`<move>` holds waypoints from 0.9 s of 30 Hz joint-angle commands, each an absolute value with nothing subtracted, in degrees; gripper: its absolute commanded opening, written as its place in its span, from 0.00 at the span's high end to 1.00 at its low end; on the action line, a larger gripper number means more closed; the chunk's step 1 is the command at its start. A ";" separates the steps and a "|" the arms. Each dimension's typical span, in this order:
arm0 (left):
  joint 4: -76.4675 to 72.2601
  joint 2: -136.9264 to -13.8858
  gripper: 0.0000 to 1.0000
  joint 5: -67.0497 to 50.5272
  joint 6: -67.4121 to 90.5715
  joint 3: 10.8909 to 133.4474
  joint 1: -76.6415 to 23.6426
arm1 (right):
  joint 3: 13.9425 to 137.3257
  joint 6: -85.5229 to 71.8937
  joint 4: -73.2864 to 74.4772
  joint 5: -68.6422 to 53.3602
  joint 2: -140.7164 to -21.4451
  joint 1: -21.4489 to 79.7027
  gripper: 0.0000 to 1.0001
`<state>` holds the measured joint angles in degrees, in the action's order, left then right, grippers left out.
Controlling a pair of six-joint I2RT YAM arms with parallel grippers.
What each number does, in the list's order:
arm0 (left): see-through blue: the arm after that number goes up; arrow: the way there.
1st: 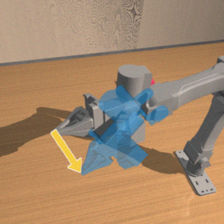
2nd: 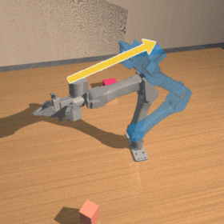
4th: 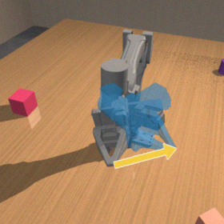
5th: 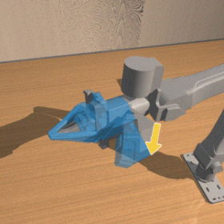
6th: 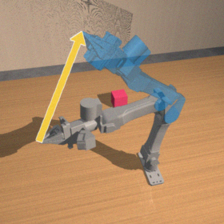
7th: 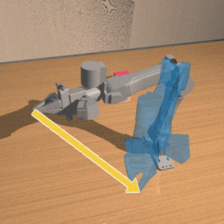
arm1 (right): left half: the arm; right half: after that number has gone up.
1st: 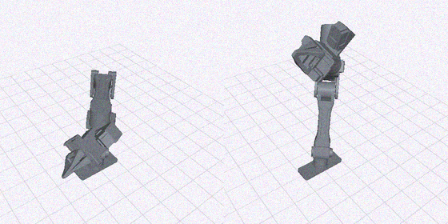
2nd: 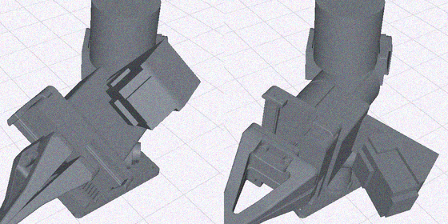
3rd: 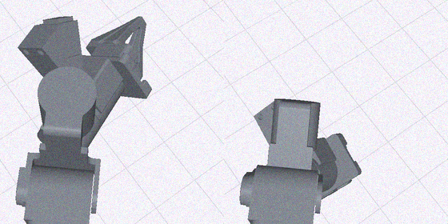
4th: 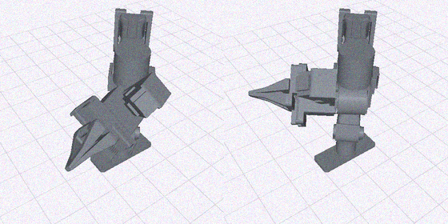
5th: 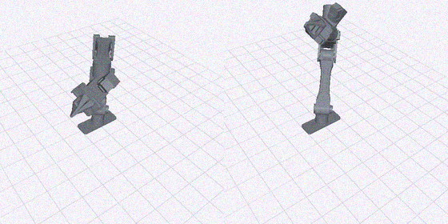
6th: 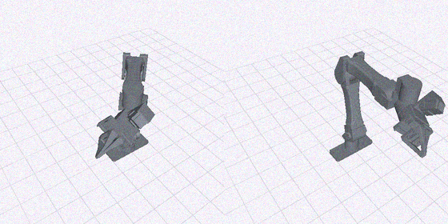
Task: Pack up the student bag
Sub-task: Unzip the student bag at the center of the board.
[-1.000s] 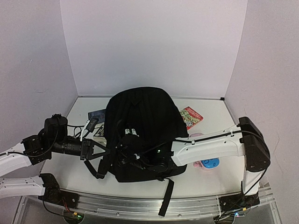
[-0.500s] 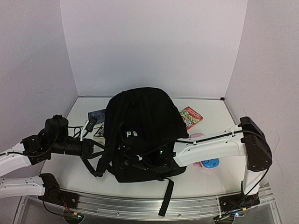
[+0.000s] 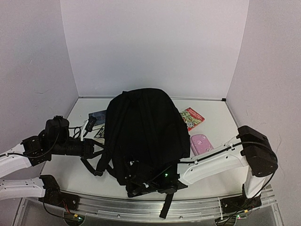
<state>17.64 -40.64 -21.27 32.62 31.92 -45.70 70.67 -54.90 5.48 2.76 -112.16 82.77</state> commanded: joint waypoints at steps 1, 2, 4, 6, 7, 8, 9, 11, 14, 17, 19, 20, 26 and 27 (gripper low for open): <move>16.66 -40.36 1.00 -18.24 32.63 35.56 -45.53 | 70.99 -56.89 5.27 0.46 -113.78 84.13 1.00; 16.87 -40.39 1.00 -18.03 32.71 35.52 -45.53 | 70.93 -56.95 5.29 0.46 -113.73 84.19 1.00; 17.11 -40.49 1.00 -17.83 32.85 35.45 -45.53 | 70.58 -57.07 5.32 0.45 -113.48 84.26 1.00; 17.27 -40.64 1.00 -17.95 32.80 35.23 -45.53 | 70.32 -57.04 5.36 0.44 -113.15 84.29 1.00; 17.47 -40.75 1.00 -18.19 32.69 35.08 -45.53 | 70.40 -56.80 5.36 0.44 -112.90 84.29 1.00; 17.74 -40.87 1.00 -18.40 32.51 34.91 -45.53 | 70.45 -56.58 5.41 0.50 -112.56 84.29 1.00; 18.26 -41.04 1.00 -18.55 32.13 34.66 -45.53 | 70.45 -56.48 5.61 0.76 -111.97 84.29 1.00; 19.47 -41.45 1.00 -17.99 31.88 34.14 -45.53 | 70.28 -56.24 6.44 2.94 -109.80 84.29 0.85; 20.84 -41.94 1.00 -16.76 31.77 33.40 -45.53 | 70.10 -55.35 8.93 7.59 -105.25 84.22 0.51; 20.85 -42.56 1.00 -16.61 31.88 32.63 -45.53 | 70.75 -53.77 13.44 13.12 -100.50 83.88 0.34; 20.82 -43.06 1.00 -16.31 31.90 32.40 -45.53 | 71.96 -53.17 18.39 16.70 -98.09 83.04 0.28; 20.82 -43.41 1.00 -16.22 31.97 32.36 -45.53 | 72.35 -52.63 19.79 18.42 -96.58 82.25 0.26; 21.30 -44.64 1.00 -13.50 33.72 32.51 -45.54 | 70.86 -49.32 24.98 24.93 -86.30 75.07 0.18; 21.47 -44.81 1.00 -12.71 34.18 32.67 -45.53 | 70.34 -48.77 25.21 25.84 -84.31 73.55 0.16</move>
<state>21.06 -44.25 -16.68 33.03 31.90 -45.69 70.60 -51.82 19.90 17.74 -91.42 78.64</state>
